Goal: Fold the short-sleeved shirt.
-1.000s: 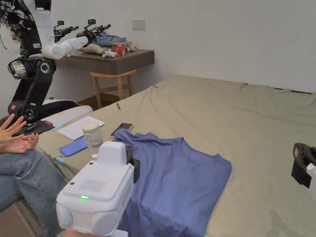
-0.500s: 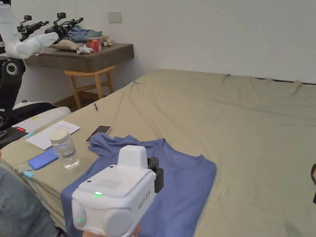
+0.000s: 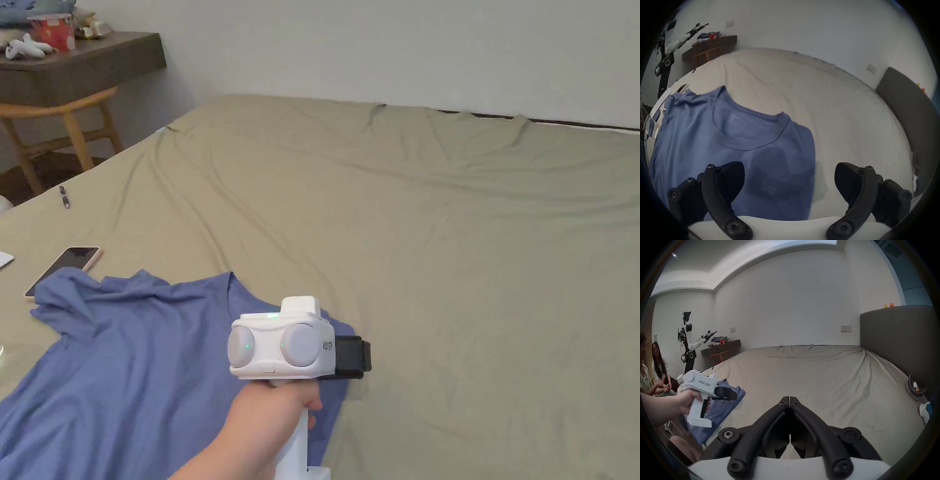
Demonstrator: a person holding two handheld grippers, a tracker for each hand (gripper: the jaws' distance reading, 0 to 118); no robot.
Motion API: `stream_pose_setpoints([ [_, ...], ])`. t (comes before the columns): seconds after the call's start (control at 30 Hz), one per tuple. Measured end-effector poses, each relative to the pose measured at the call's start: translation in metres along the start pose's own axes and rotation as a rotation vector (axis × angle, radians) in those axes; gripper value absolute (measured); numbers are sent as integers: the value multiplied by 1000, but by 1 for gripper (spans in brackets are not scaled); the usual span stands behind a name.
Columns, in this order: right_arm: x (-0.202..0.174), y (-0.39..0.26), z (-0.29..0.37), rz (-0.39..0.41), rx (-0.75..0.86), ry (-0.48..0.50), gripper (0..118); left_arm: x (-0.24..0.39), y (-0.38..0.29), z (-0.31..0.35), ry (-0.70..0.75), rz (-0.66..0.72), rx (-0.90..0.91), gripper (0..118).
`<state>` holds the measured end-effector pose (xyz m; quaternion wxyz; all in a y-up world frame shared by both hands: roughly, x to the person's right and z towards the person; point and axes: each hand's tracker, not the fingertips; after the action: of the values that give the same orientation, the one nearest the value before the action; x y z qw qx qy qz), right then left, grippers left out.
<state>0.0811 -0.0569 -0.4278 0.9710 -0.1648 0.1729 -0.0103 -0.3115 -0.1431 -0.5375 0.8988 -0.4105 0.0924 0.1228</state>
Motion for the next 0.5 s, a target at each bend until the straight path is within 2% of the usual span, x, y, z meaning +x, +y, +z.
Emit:
stream_pose_setpoints([
  [0.07, 0, 0, -1, -2, -9, -10, 0, -4, -11, 7, 63, -72, -39, 101],
  [0.1, 0, -1, -2, 0, -16, -10, 0, 28, 6, -41, 102, -110, -39, 100],
  [0.13, 0, -1, -3, 2, -21, -12, 0, 34, 5, -40, 106, -170, 15, 95],
  [0.2, -2, -1, -3, 10, -25, -11, 0, 27, 6, -50, 68, -149, 32, 73],
  [0.23, -3, -1, -3, 13, -27, -9, 0, 12, 10, -65, 41, -120, 47, 56],
  [0.27, -4, -1, -2, 17, -28, -4, 0, 7, 10, -62, 37, -88, 70, 7],
  [0.3, -6, -1, -1, 22, -29, 1, 0, -2, 10, -59, 57, -51, 93, 2],
  [0.33, -8, -1, 1, 28, -29, 5, 0, -11, 13, -49, 86, 22, 85, 1],
  [0.4, -11, 1, 5, 35, -25, 14, 0, -33, 17, -34, -36, 136, 43, 1],
  [0.5, -11, 3, 9, 45, -11, 28, 0, -48, 19, -6, -2, 75, 147, 1],
])
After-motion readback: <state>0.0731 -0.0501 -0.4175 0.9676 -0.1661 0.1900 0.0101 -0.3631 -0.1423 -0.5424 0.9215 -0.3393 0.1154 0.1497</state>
